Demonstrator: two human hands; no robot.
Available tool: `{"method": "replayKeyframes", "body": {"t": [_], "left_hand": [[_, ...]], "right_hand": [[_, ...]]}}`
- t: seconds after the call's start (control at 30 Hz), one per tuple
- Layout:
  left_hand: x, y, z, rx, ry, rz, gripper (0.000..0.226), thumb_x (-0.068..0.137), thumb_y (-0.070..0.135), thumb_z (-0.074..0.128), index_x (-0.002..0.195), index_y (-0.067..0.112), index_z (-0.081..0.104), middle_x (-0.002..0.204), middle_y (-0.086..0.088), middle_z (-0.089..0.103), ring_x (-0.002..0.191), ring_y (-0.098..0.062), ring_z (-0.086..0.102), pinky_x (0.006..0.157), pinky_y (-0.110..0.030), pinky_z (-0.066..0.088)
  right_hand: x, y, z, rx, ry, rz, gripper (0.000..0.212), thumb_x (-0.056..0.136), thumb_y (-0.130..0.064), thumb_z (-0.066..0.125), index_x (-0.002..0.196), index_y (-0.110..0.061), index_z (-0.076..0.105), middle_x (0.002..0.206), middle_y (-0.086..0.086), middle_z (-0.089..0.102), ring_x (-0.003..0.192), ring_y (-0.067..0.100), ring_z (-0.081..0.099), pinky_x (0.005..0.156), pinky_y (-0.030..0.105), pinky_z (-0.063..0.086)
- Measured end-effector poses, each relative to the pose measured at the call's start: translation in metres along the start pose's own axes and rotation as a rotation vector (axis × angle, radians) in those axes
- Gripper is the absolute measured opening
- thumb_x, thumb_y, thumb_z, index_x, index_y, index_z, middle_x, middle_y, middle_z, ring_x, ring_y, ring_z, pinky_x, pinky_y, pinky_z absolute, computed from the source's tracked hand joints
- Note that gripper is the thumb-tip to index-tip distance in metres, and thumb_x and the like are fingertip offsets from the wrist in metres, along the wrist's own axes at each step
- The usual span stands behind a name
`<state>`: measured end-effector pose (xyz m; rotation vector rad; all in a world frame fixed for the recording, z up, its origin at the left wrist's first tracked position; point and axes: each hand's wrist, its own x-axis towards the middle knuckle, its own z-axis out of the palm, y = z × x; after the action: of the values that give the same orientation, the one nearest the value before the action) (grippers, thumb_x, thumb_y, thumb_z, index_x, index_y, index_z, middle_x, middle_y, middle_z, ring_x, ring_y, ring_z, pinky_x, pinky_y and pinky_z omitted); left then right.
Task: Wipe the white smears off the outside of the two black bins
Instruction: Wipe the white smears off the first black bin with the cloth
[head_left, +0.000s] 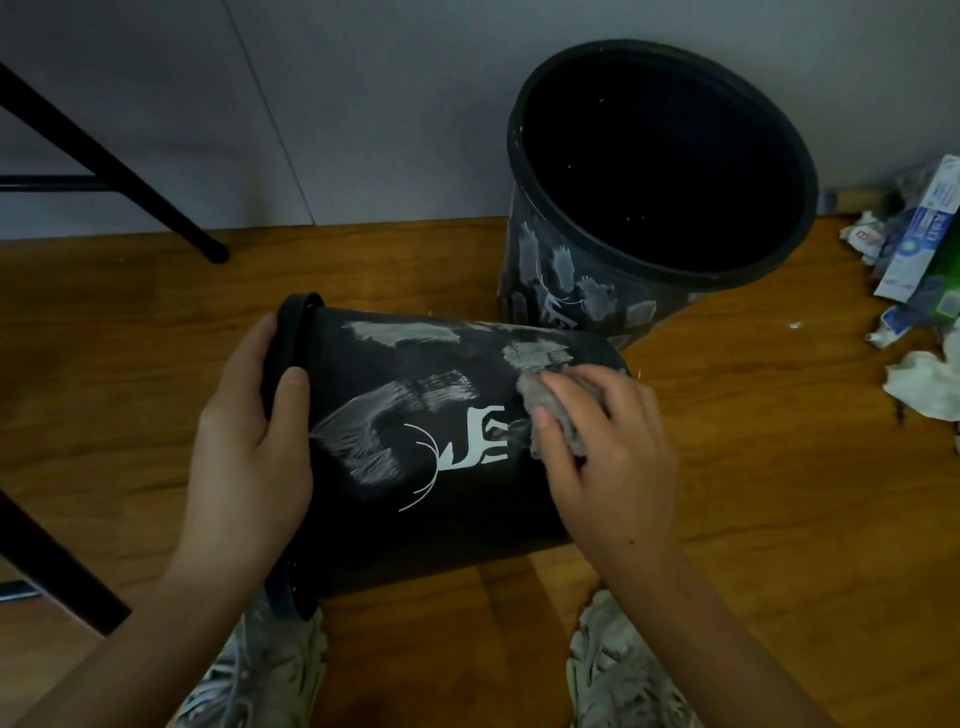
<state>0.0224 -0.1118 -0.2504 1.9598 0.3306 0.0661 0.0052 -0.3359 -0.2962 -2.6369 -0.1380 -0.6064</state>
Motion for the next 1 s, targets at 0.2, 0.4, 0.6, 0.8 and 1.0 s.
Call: {"method": "replayKeyframes", "body": {"t": [0.2, 0.4, 0.6, 0.8, 1.0], "left_hand": [[0.005, -0.004, 0.000, 0.021, -0.002, -0.002, 0.046, 0.102, 0.020, 0.039, 0.148, 0.019, 0.032, 0.128, 0.013, 0.045, 0.102, 0.015, 0.042, 0.071, 0.007, 0.036], [0.006, -0.004, 0.000, 0.034, -0.006, 0.005, 0.045, 0.102, 0.020, 0.039, 0.147, 0.019, 0.033, 0.120, 0.018, 0.048, 0.085, 0.026, 0.048, 0.067, 0.008, 0.035], [0.005, -0.006, -0.002, 0.018, -0.006, 0.019, 0.047, 0.102, 0.022, 0.039, 0.148, 0.021, 0.033, 0.129, 0.013, 0.047, 0.113, 0.003, 0.046, 0.083, -0.011, 0.038], [0.007, -0.005, -0.001, 0.029, -0.001, 0.013, 0.045, 0.102, 0.020, 0.040, 0.147, 0.019, 0.034, 0.119, 0.019, 0.047, 0.088, 0.029, 0.046, 0.073, 0.004, 0.038], [0.006, -0.006, -0.002, 0.018, -0.010, 0.001, 0.046, 0.102, 0.022, 0.040, 0.147, 0.020, 0.033, 0.126, 0.017, 0.049, 0.097, 0.018, 0.049, 0.073, 0.007, 0.037]], "right_hand": [[-0.014, -0.006, -0.001, 0.040, -0.049, -0.142, 0.029, 0.094, -0.024, 0.055, 0.117, -0.011, 0.067, 0.115, 0.009, 0.061, 0.108, 0.023, 0.053, 0.094, 0.045, 0.048], [-0.004, 0.001, -0.003, -0.013, 0.004, 0.070, 0.030, 0.095, -0.026, 0.054, 0.117, -0.011, 0.067, 0.115, 0.006, 0.060, 0.107, 0.019, 0.050, 0.082, 0.040, 0.051], [-0.017, -0.021, 0.002, 0.081, -0.095, -0.226, 0.027, 0.095, -0.025, 0.055, 0.119, -0.014, 0.063, 0.116, 0.008, 0.061, 0.110, 0.023, 0.053, 0.102, 0.035, 0.040], [0.000, -0.003, 0.002, 0.021, -0.021, -0.032, 0.031, 0.095, -0.027, 0.053, 0.118, -0.011, 0.067, 0.115, 0.007, 0.061, 0.108, 0.021, 0.051, 0.085, 0.044, 0.051], [-0.006, -0.017, 0.004, 0.069, -0.088, -0.299, 0.029, 0.096, -0.025, 0.054, 0.114, -0.009, 0.069, 0.113, 0.011, 0.064, 0.107, 0.023, 0.054, 0.096, 0.035, 0.044]]}}
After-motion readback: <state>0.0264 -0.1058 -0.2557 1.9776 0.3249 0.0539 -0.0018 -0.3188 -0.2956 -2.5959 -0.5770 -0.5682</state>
